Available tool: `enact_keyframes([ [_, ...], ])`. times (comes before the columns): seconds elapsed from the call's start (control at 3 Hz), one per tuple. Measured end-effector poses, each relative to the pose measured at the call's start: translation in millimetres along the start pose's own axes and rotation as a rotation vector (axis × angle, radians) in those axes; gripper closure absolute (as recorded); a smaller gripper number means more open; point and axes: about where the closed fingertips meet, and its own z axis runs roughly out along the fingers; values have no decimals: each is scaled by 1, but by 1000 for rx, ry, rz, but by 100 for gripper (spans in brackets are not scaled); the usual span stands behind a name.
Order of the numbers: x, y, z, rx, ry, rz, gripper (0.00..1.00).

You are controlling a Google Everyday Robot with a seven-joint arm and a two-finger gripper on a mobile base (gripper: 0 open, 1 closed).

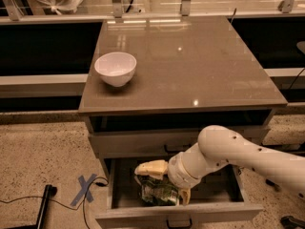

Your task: Pick green jalapeno chip bag from middle drawer and place on counter

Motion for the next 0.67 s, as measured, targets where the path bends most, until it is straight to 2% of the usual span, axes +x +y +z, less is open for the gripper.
enact_keyframes([
  [0.33, 6, 2, 3, -18, 15, -6, 0],
  [0.67, 29, 8, 0, -78, 116, -110, 0],
])
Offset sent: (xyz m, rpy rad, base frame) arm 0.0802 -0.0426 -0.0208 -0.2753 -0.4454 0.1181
